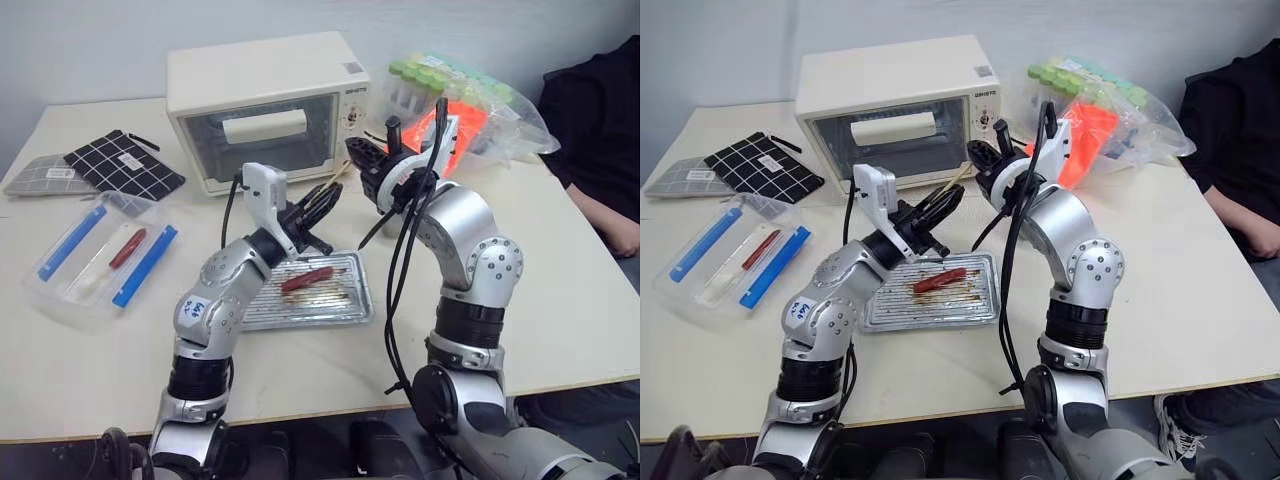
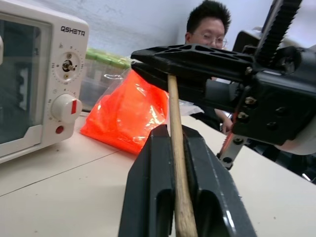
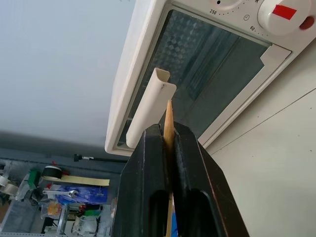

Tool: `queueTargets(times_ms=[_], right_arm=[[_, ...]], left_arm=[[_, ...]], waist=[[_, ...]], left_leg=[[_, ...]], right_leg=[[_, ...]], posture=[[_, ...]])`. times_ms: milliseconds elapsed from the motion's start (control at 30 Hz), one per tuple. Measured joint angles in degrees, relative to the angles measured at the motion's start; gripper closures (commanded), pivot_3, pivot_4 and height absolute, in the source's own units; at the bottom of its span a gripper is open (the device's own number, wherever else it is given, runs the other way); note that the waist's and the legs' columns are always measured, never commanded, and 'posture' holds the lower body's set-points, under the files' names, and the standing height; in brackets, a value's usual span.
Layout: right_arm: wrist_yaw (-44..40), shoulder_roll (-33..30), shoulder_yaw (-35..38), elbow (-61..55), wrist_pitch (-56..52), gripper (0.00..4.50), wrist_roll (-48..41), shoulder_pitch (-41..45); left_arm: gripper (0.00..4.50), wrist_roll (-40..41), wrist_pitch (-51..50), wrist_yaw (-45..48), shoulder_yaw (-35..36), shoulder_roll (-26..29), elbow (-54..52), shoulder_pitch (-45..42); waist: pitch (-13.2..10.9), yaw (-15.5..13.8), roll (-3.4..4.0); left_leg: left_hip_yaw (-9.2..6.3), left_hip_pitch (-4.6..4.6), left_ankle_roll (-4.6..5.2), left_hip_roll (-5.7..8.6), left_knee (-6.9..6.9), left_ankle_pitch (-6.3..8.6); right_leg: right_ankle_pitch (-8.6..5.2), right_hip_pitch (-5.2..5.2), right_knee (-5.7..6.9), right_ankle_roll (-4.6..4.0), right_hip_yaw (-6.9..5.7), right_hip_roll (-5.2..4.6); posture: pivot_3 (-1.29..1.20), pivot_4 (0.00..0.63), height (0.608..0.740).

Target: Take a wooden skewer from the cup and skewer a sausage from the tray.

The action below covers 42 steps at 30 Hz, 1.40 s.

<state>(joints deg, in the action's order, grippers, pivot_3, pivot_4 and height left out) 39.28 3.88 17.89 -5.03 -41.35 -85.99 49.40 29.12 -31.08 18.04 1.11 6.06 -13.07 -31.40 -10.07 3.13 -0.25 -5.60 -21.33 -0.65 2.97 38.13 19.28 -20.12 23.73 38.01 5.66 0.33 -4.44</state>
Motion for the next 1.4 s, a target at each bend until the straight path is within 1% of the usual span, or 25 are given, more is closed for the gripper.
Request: queueTargets(times_ms=[333, 367, 400, 500, 567, 800, 1100, 1400], right_arm=[[-0.7, -1.2, -1.2, -1.4, 1.3, 4.5, -0.1, -0.6], [-0.8, -1.4, -1.4, -1.5, 1.3, 4.5, -0.1, -0.7], [-0.8, -1.4, -1.6, -1.6, 1.3, 4.5, -0.3, -1.0], [-0.8, -1.5, -2.0, -1.6, 1.2, 4.5, -0.5, -2.2], [-0.8, -2.3, -2.0, -1.6, 1.2, 4.5, -0.6, -2.4], [-0.9, -2.5, -2.1, -1.6, 1.3, 4.5, -0.7, -2.4], [-1.1, -2.7, -2.6, -1.5, 1.4, 4.5, -1.1, -2.2], [-1.2, -2.4, -2.7, -1.5, 1.6, 4.5, -1.4, -0.9]], left_arm=[[4.47, -0.1, 0.0, 0.4, -0.1, -0.3, 0.3, -1.0], [3.95, -0.1, -0.1, 0.4, -0.1, -0.3, 0.3, -1.0], [3.78, -0.1, -0.1, 0.3, 0.2, -0.3, 0.4, -1.0], [3.04, 0.0, 0.2, 0.1, 1.0, -0.2, 0.4, -1.8], [2.64, -0.1, 1.3, -0.3, 1.8, -0.4, 0.4, -2.1], [2.64, 0.1, 2.4, -1.9, 2.3, -2.0, -0.1, -2.0], [2.64, 0.0, 2.3, -1.7, 0.4, -1.9, -1.5, 0.4], [2.64, -0.1, 2.3, -1.7, 0.1, -1.9, -2.0, 0.5]], waist=[[0.0, 0.0, 0.0], [0.0, 0.0, 0.0], [0.0, 0.0, 0.0], [0.0, 0.0, 0.0], [0.0, 0.0, 0.0], [0.0, 0.0, 0.0], [0.0, 0.0, 0.0], [0.0, 0.0, 0.0]], left_leg=[[0.0, 0.0, 0.0, 0.0, -0.03, 0.0], [0.0, 0.0, 0.0, 0.0, -0.02, 0.0], [0.0, 0.0, 0.0, 0.0, -0.02, 0.0], [0.0, 0.0, 0.0, 0.0, -0.02, 0.0], [0.0, 0.0, 0.0, 0.0, -0.01, 0.0], [0.0, 0.0, 0.0, 0.0, -0.01, 0.0], [0.0, 0.0, 0.0, 0.0, -0.02, 0.0], [0.0, -0.01, 0.0, 0.0, -0.02, 0.0]], right_leg=[[0.0, 0.0, -0.02, 0.0, 0.0, 0.01], [0.0, 0.0, -0.02, 0.0, 0.0, 0.01], [0.0, 0.0, -0.02, 0.0, 0.0, 0.01], [0.0, 0.0, -0.03, 0.0, 0.0, 0.0], [0.0, 0.0, -0.03, 0.0, 0.0, 0.0], [0.0, -0.01, -0.04, 0.0, 0.0, 0.0], [0.0, 0.0, -0.04, 0.0, 0.01, 0.0], [0.0, -0.01, -0.06, 0.0, 0.0, 0.0]], posture=[[0.0, 0.15, 0.74], [0.0, 0.15, 0.74], [0.0, 0.15, 0.74], [0.0, 0.15, 0.74], [0.0, 0.15, 0.74], [0.0, 0.15, 0.74], [0.0, 0.15, 0.74], [0.0, 0.15, 0.74]])
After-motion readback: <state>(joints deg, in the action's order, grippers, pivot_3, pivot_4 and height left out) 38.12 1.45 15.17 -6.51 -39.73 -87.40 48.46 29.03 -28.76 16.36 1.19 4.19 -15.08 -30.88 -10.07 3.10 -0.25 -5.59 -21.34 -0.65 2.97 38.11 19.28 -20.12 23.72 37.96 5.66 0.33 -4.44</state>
